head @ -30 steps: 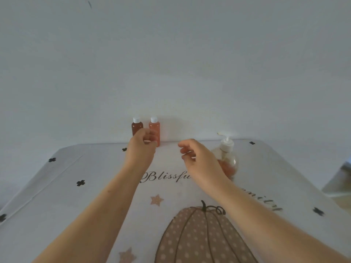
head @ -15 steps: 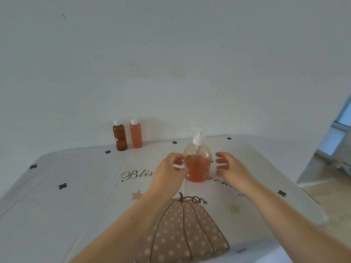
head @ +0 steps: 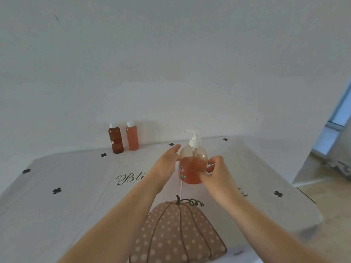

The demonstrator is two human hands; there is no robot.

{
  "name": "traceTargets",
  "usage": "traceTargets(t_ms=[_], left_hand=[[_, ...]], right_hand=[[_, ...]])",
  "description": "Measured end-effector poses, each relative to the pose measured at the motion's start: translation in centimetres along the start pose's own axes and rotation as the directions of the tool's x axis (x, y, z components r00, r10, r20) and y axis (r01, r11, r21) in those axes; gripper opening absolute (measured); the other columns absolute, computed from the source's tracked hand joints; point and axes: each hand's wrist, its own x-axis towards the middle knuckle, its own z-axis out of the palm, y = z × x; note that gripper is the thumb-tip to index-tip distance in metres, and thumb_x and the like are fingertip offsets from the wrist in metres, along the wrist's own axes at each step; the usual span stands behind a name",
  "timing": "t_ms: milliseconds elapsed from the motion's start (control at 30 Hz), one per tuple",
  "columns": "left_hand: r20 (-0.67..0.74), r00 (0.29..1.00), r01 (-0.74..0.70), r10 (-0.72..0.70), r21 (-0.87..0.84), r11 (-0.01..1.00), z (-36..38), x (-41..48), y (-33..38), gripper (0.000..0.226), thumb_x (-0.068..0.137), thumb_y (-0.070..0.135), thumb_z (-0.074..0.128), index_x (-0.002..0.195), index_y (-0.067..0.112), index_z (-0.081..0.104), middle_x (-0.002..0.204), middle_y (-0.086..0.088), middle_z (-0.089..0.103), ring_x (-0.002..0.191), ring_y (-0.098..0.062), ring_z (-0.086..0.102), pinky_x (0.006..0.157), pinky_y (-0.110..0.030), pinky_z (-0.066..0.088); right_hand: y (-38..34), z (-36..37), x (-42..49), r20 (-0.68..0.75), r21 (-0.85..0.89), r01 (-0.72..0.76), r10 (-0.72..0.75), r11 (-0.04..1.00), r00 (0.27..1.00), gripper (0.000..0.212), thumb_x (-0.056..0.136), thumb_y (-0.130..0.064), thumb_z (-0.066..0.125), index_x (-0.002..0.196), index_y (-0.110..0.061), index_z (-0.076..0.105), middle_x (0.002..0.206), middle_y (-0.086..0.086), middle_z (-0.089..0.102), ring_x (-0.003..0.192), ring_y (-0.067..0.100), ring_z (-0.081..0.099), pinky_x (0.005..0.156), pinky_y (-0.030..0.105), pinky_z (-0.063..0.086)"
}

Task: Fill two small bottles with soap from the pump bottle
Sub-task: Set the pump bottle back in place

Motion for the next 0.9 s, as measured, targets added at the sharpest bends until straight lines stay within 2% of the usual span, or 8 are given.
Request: traceTargets(t_ms=[100,167,267,400,533,600,700,900], left_hand=[[0.019,0.999,0.028,-0.026,-0.102,0.994,0.0,0.4,-0.2,0.026,0.101,0.036,0.044,0.122,0.033,0.059,0.136,0.004,0.057,0.126,-0.015,0.052,0.114,-0.038,0.035],[-0.019,1.000,0.019,-0.022,-0.136,0.991,-0.2,0.8,-0.4,0.019,0.101,0.037,0.044,0.105,0.035,0.063,0.121,0.005,0.064,0.112,-0.015,0.060,0.108,-0.035,0.042],[-0.083,0.996,-0.003,-0.010,-0.147,0.989,-1.1,1.3,-0.7,0.023,0.101,0.026,0.041,0.112,0.030,0.061,0.110,0.006,0.064,0.101,-0.014,0.063,0.097,-0.031,0.048],[-0.128,0.992,-0.013,0.004,-0.077,0.997,-2.0,1.7,-0.9,0.032,0.099,0.020,0.042,0.126,0.023,0.058,0.114,0.000,0.064,0.101,-0.020,0.064,0.099,-0.038,0.049],[-0.152,0.988,-0.029,0.019,-0.065,0.997,-2.8,2.4,-1.4,0.021,0.100,0.021,0.042,0.102,0.027,0.063,0.100,0.006,0.065,0.094,-0.014,0.062,0.093,-0.034,0.050],[-0.183,0.983,-0.044,0.032,-0.062,0.997,-3.2,2.8,-1.5,0.022,0.101,0.020,0.042,0.096,0.033,0.059,0.101,0.008,0.064,0.095,-0.011,0.061,0.089,-0.031,0.050],[-0.223,0.974,-0.047,0.035,-0.047,0.998,-3.8,3.8,-1.9,0.019,0.100,0.019,0.042,0.110,0.028,0.055,0.115,0.001,0.061,0.108,-0.016,0.057,0.100,-0.038,0.047],[-0.246,0.969,-0.018,0.013,-0.020,1.000,-4.6,6.5,-2.4,0.039,0.098,0.020,0.043,0.137,0.022,0.047,0.130,-0.002,0.057,0.122,-0.021,0.052,0.108,-0.046,0.042]], right_hand=[[-0.4,1.0,-0.6,0.016,0.016,0.021,-0.021,1.000,1.000,0.050,0.091,-0.022,0.067,0.133,-0.021,0.039,0.123,-0.001,0.049,0.092,0.015,0.065,0.074,0.030,0.048],[-0.7,1.3,-0.5,0.043,0.018,0.038,-0.038,0.999,0.998,0.063,0.091,-0.022,0.068,0.144,-0.022,0.034,0.123,-0.004,0.042,0.101,0.017,0.064,0.076,0.027,0.046],[-1.1,1.6,0.3,0.081,-0.012,0.064,-0.063,0.998,0.995,0.072,0.092,-0.024,0.069,0.152,-0.025,0.029,0.129,-0.004,0.042,0.106,0.016,0.061,0.070,0.021,0.041],[-1.6,2.3,2.2,0.101,0.053,0.063,-0.068,0.997,0.993,0.074,0.087,-0.023,0.075,0.148,-0.023,0.034,0.140,-0.003,0.050,0.118,0.017,0.060,0.088,0.030,0.051],[-2.6,3.2,4.6,0.133,0.127,0.040,-0.057,0.991,0.989,0.071,0.084,-0.019,0.078,0.143,-0.021,0.038,0.136,-0.003,0.042,0.112,0.017,0.058,0.065,0.019,0.047],[-3.3,3.8,6.0,0.157,0.117,0.047,-0.065,0.992,0.985,0.072,0.083,-0.016,0.079,0.145,-0.022,0.041,0.136,0.000,0.042,0.113,0.019,0.059,0.076,0.026,0.053],[-4.1,4.8,8.2,0.213,0.094,0.103,-0.121,0.990,0.970,0.071,0.084,-0.009,0.072,0.147,-0.022,0.043,0.141,0.008,0.050,0.118,0.023,0.061,0.096,0.041,0.055],[-5.5,6.4,11.2,0.240,0.104,0.119,-0.141,0.987,0.960,0.070,0.096,-0.004,0.053,0.158,-0.023,0.027,0.151,0.002,0.044,0.132,0.024,0.053,0.108,0.043,0.046]])
